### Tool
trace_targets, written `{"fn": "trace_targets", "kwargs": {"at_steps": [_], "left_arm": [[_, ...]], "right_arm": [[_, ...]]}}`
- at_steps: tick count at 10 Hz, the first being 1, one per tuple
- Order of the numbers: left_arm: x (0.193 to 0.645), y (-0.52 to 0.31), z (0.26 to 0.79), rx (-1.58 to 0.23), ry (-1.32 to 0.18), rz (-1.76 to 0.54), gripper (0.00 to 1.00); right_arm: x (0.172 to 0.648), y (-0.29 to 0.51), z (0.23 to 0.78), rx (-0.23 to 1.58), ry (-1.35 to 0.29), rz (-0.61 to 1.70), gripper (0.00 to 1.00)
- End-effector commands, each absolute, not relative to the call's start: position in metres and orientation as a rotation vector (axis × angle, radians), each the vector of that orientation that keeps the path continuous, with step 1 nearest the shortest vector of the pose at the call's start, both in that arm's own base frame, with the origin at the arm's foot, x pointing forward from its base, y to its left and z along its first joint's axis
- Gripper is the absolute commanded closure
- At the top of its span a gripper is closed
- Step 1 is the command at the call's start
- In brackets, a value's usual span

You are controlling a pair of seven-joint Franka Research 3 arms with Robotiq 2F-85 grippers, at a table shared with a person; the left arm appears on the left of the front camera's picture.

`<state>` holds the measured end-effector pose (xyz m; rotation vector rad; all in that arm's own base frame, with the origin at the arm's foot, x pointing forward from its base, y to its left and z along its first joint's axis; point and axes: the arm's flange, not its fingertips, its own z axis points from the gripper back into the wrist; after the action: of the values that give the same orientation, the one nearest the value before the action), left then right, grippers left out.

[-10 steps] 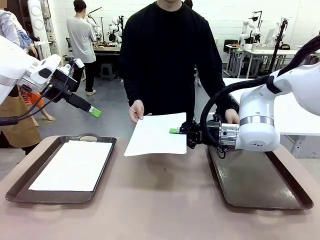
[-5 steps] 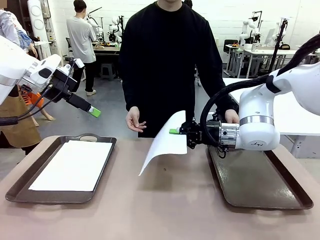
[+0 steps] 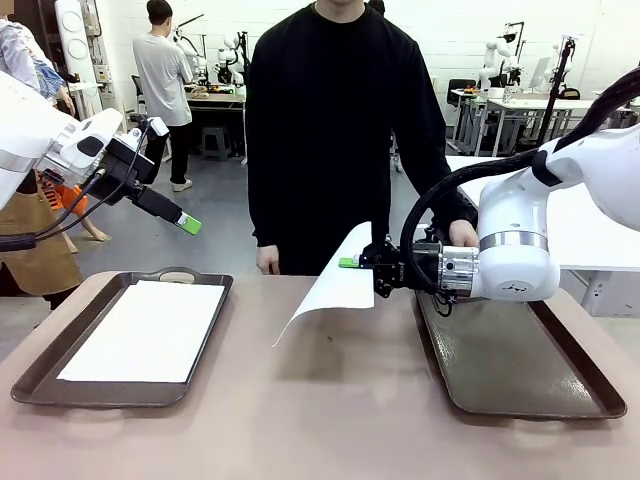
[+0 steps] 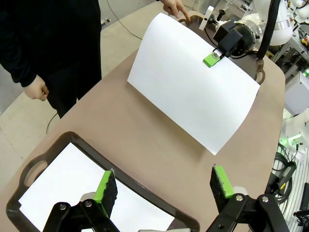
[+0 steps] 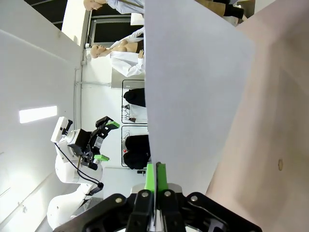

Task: Sort the A4 documents.
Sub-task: Place the A4 Paper in the designated Handle tray.

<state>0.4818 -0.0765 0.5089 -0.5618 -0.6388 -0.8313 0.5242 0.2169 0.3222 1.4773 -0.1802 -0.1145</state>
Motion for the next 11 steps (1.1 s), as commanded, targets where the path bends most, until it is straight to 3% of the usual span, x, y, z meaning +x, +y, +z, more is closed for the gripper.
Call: {"fn": "trace_targets", "kwargs": {"at_steps": [1, 7, 11], "left_arm": [[0.481, -0.076, 0.508, -0.577, -0.66, -0.841, 0.0], [0.481, -0.076, 0.508, -0.577, -0.66, -0.841, 0.0], [0.481, -0.076, 0.508, -0.577, -0.66, -0.841, 0.0]], "right_arm": [[0.524, 0.217, 0.321, 1.485, -0.186, -0.131, 1.0], [0.524, 0.217, 0.322, 1.477, -0.18, -0.115, 0.99], [0.489, 0.106, 0.373, 1.345, -0.25, 0.199, 0.99]]}}
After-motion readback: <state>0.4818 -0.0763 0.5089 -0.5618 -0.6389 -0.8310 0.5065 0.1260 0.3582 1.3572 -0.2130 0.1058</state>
